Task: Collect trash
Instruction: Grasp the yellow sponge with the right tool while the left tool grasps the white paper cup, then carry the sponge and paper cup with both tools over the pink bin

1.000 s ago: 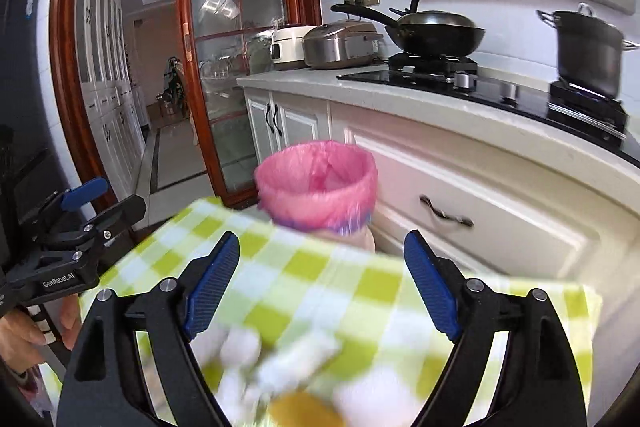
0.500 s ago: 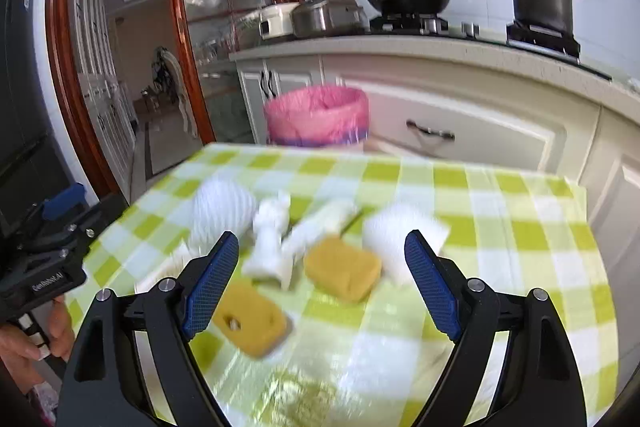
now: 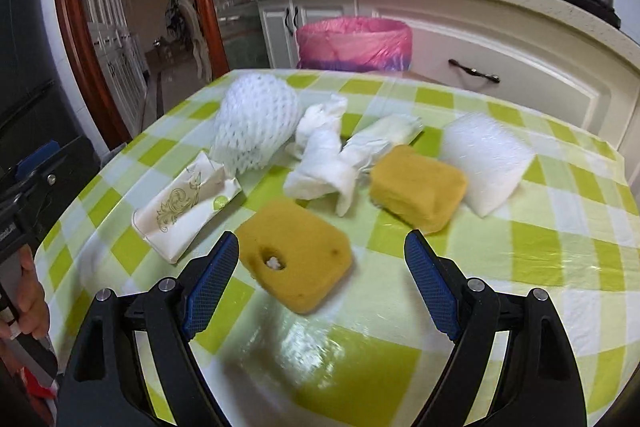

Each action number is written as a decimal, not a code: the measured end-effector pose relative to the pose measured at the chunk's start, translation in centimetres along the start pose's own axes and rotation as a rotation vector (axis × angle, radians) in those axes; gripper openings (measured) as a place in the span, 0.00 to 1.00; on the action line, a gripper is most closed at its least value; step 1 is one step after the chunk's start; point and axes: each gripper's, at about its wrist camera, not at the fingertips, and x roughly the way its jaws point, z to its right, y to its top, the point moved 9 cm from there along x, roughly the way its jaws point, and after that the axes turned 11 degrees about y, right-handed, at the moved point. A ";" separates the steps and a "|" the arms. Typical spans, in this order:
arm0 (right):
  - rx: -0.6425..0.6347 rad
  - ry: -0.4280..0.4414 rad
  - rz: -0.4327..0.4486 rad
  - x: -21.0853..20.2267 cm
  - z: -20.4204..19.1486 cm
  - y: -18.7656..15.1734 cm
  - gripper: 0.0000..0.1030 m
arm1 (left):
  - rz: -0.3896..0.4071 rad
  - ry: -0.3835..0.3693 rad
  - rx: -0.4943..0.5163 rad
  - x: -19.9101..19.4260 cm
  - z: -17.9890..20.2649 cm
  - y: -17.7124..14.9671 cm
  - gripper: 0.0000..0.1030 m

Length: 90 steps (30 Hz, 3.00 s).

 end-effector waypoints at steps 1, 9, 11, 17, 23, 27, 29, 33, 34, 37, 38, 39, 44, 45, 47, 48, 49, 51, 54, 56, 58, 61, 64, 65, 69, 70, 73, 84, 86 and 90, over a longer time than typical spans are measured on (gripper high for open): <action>0.002 -0.002 -0.008 0.4 -0.1 0.0 0.78 | -0.005 0.001 0.007 0.2 0.0 -0.2 0.94; 0.000 -0.024 -0.060 2.8 -1.0 -0.2 0.78 | -0.028 0.000 0.022 1.5 -0.4 -1.3 0.94; -0.005 -0.028 -0.073 3.4 -1.2 -0.2 0.78 | -0.028 -0.003 0.021 1.6 -0.5 -1.2 0.94; 0.028 -0.036 -0.087 4.1 -0.7 -0.1 0.78 | -0.032 -0.010 0.030 1.8 -0.2 -1.1 0.94; 0.062 -0.035 -0.090 4.0 0.3 -0.4 0.65 | -0.045 -0.016 0.038 2.1 0.5 -1.3 0.94; 0.039 -0.018 -0.043 2.4 0.4 -0.2 0.57 | -0.073 -0.029 0.042 2.6 1.2 -1.5 0.94; 0.044 -0.007 -0.022 1.5 0.6 -0.1 0.56 | -0.089 -0.040 0.058 3.0 2.0 -1.8 0.94; 0.057 0.009 0.019 -0.5 1.4 0.3 0.56 | -0.122 -0.065 0.079 4.0 3.9 -2.2 0.92; 0.059 0.008 0.025 -0.8 1.5 0.4 0.56 | -0.133 -0.075 0.078 4.2 4.4 -2.3 0.89; 0.076 0.015 0.055 -2.2 2.2 0.7 0.56 | -0.150 -0.084 0.090 4.8 5.9 -2.4 0.87; 0.081 0.018 0.070 -2.7 2.4 0.8 0.56 | -0.152 -0.084 0.095 5.0 6.3 -2.5 0.87; 0.082 0.018 0.082 -3.1 2.5 0.9 0.56 | -0.160 -0.087 0.102 5.3 6.8 -2.6 0.85; 0.111 0.009 0.127 -5.1 3.9 1.1 0.56 | -0.198 -0.085 0.136 6.2 8.5 -3.5 0.81; 0.115 0.006 0.132 -5.3 4.2 1.0 0.56 | -0.209 -0.083 0.148 6.4 8.7 -3.6 0.78; 0.126 0.001 0.138 -5.7 4.9 0.9 0.56 | -0.215 -0.081 0.153 6.7 8.9 -3.7 0.78; 0.132 -0.002 0.141 -5.9 5.2 0.8 0.56 | -0.219 -0.080 0.152 6.8 8.9 -3.7 0.78; 0.137 -0.003 0.141 -6.1 5.5 0.7 0.56 | -0.226 -0.079 0.152 7.0 8.9 -3.8 0.75; 0.147 -0.006 0.143 -6.3 5.8 0.4 0.56 | -0.244 -0.083 0.157 7.3 9.1 -4.0 0.67; 0.159 -0.006 0.146 -6.4 6.1 0.2 0.56 | -0.252 -0.086 0.171 7.4 9.3 -4.2 0.59; 0.162 -0.007 0.149 -6.5 6.2 0.1 0.56 | -0.250 -0.092 0.179 7.2 9.4 -4.3 0.56; 0.168 -0.007 0.153 -6.7 6.3 0.1 0.56 | -0.243 -0.097 0.188 7.0 9.6 -4.3 0.48; 0.170 -0.010 0.152 -6.7 6.3 0.1 0.56 | -0.233 -0.105 0.192 6.6 9.7 -4.3 0.35; 0.172 -0.016 0.147 -6.6 6.4 -0.1 0.56 | -0.214 -0.115 0.179 6.0 9.6 -4.1 0.32; 0.172 -0.018 0.145 -6.5 6.4 -0.1 0.56 | -0.210 -0.117 0.178 5.9 9.7 -4.1 0.32; 0.169 -0.024 0.138 -6.4 6.2 -0.4 0.56 | -0.172 -0.126 0.161 4.6 9.6 -3.5 0.25; 0.167 -0.026 0.137 -6.3 6.1 -0.4 0.56 | -0.163 -0.129 0.155 4.3 9.6 -3.3 0.23; 0.158 -0.026 0.136 -6.3 5.6 -0.4 0.56 | -0.141 -0.141 0.130 3.3 9.4 -2.8 0.22; 0.128 -0.035 0.145 -6.4 4.5 0.0 0.56 | -0.080 -0.153 0.088 1.3 8.6 -1.9 0.21; 0.124 -0.033 0.152 -6.4 4.3 0.3 0.56 | -0.058 -0.154 0.086 0.7 8.5 -1.4 0.21; 0.107 -0.039 0.171 -6.8 3.7 1.0 0.56 | -0.010 -0.159 0.078 -0.7 8.3 0.1 0.21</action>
